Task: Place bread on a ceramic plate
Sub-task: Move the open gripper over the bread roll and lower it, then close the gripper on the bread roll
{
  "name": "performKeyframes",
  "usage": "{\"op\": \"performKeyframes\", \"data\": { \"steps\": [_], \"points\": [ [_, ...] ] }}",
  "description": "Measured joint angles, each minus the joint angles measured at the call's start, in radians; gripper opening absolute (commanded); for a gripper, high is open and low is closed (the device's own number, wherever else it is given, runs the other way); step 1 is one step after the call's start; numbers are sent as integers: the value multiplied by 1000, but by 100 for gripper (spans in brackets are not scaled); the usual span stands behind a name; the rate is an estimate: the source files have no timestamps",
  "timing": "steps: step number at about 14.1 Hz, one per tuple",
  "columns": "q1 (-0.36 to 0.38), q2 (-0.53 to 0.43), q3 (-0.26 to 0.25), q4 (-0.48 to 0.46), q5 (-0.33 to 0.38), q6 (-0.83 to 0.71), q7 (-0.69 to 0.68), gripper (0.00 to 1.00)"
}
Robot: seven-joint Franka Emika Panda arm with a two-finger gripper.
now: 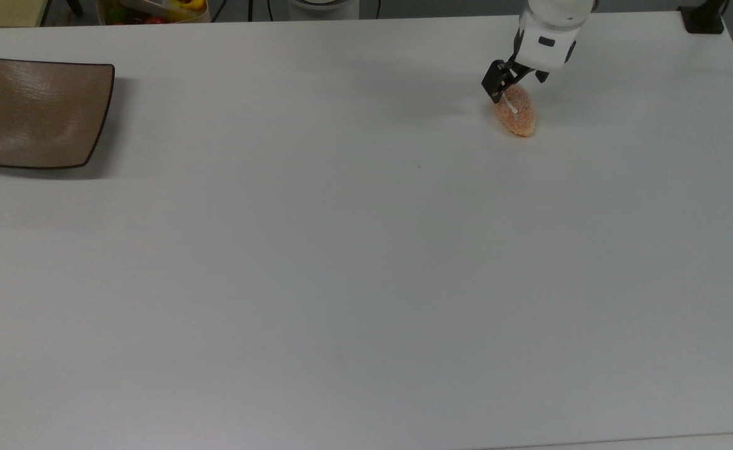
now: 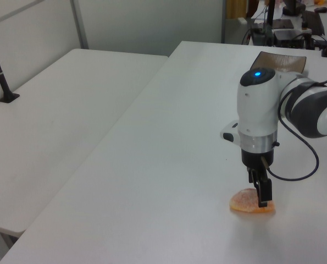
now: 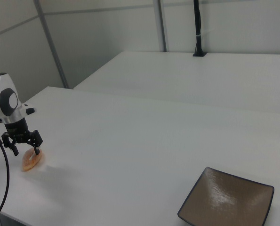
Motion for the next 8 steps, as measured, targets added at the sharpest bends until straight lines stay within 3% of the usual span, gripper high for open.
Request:
{"op": "performKeyframes", "data": {
  "steps": [8],
  "points": [
    [1,37,0,1,-27,13,5,100]
  ]
}}
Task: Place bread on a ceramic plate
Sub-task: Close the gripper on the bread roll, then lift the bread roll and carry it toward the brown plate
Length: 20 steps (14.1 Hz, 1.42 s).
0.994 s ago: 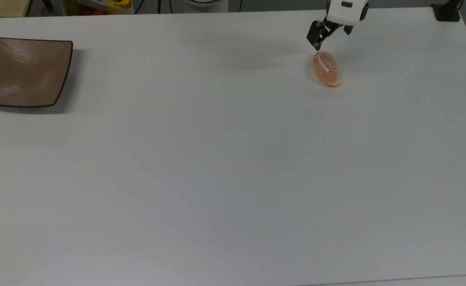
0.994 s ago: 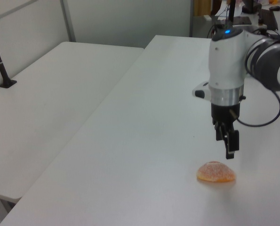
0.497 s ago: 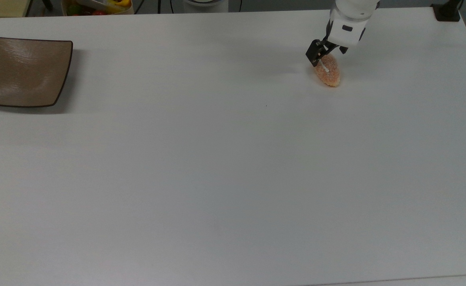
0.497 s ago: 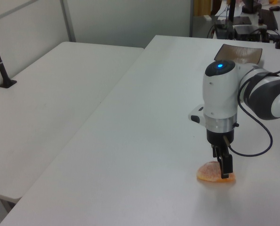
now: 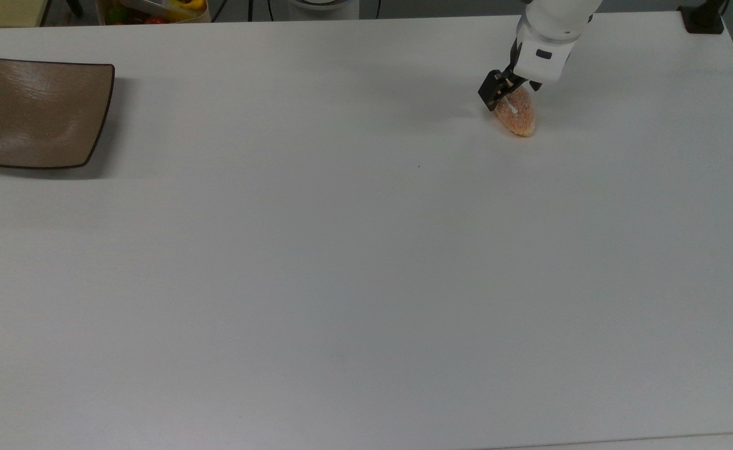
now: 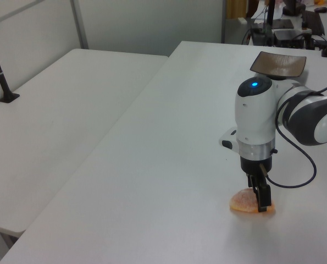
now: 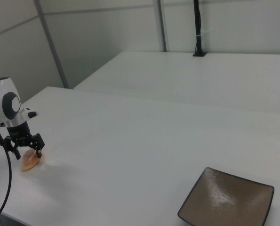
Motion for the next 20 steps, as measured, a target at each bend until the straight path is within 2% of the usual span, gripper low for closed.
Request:
{"op": "performKeyframes", "data": {
  "steps": [3,8,9,12,13,15,20],
  "points": [
    [1,9,0,2,0,11,2,87],
    [0,11,0,2,0,35,25,51],
    [0,11,0,2,0,35,25,41],
    [-1,11,0,3,0,35,25,36],
    [-1,11,0,4,0,35,25,28],
    [-2,8,0,5,-2,34,25,21],
    [-8,-56,-4,18,-3,-46,25,22]
  ]
}}
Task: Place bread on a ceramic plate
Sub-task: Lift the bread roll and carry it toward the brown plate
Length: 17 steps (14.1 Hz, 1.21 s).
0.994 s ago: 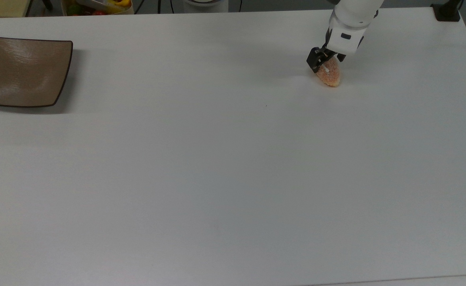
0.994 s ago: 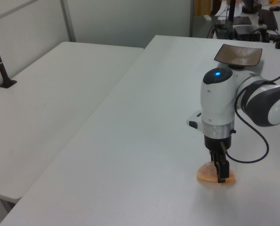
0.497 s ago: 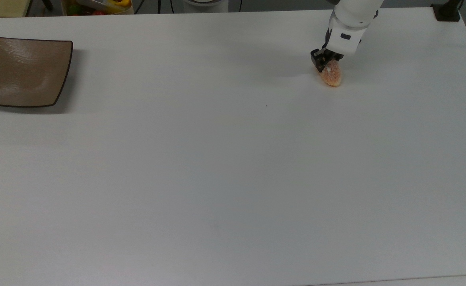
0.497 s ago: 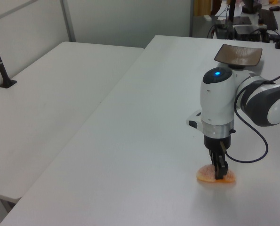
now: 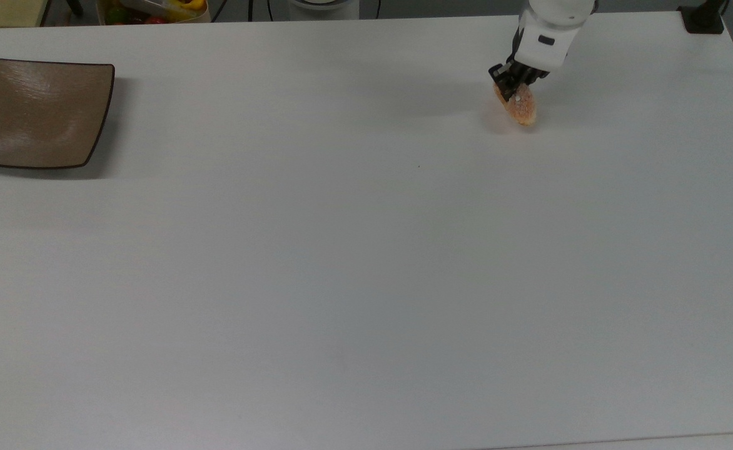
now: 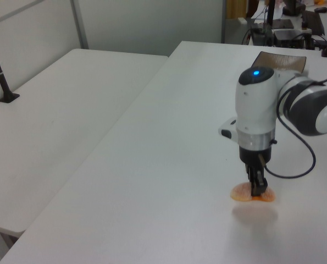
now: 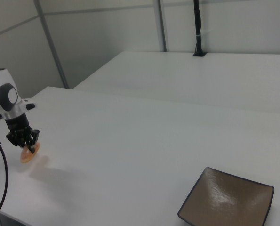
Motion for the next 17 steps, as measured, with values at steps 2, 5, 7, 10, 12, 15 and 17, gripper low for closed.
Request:
{"op": "performKeyframes", "data": {
  "steps": [2,5,7,10,12,15,17],
  "points": [
    [-12,-56,-1,4,0,-47,0,22],
    [-34,-137,-13,38,6,-155,0,23],
    [-46,-181,-41,77,25,-216,0,23],
    [-60,-245,-102,135,53,-313,-17,23],
    [-62,-291,-159,152,79,-368,-56,23],
    [-63,-358,-260,155,106,-436,-155,23],
    [-65,-390,-331,155,109,-472,-236,23]
  ]
}}
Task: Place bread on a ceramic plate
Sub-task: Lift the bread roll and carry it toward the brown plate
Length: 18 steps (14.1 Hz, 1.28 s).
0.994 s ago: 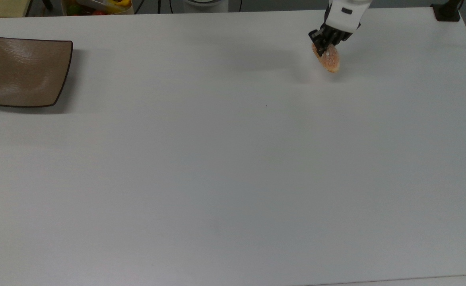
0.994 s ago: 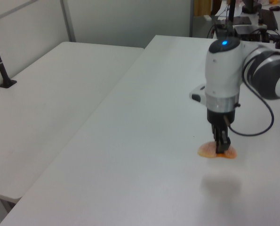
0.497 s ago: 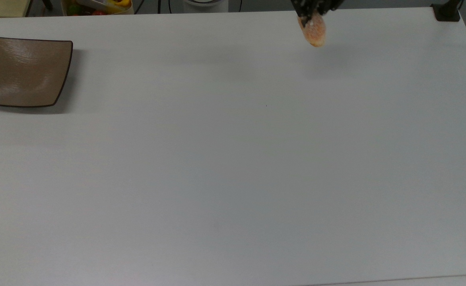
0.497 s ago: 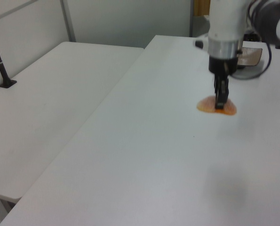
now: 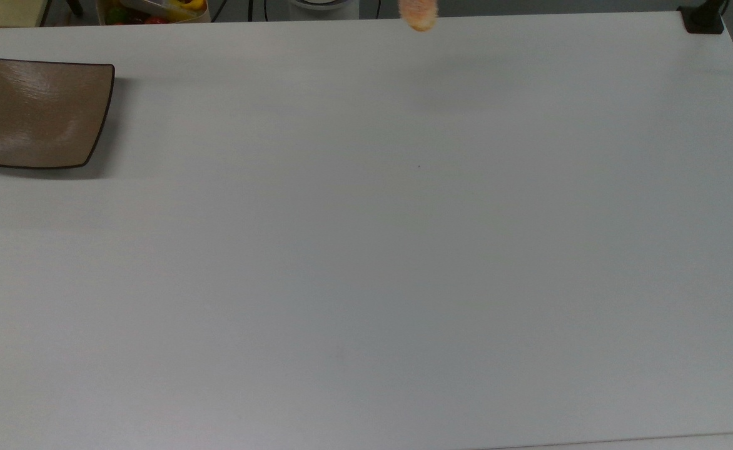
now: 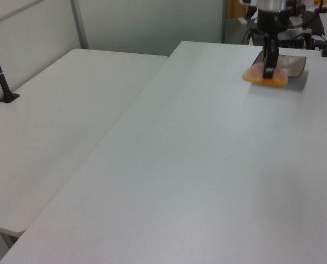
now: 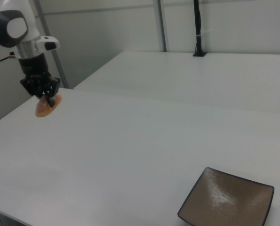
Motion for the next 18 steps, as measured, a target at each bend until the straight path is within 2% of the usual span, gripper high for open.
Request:
{"op": "performKeyframes", "data": {
  "steps": [2,7,14,18],
  "points": [
    [-36,-13,-59,0,2,-9,-93,23],
    [-164,-8,-106,-1,2,-9,-224,23],
    [-376,30,-125,14,1,3,-476,24],
    [-492,126,-148,27,1,155,-610,25]
  ]
}}
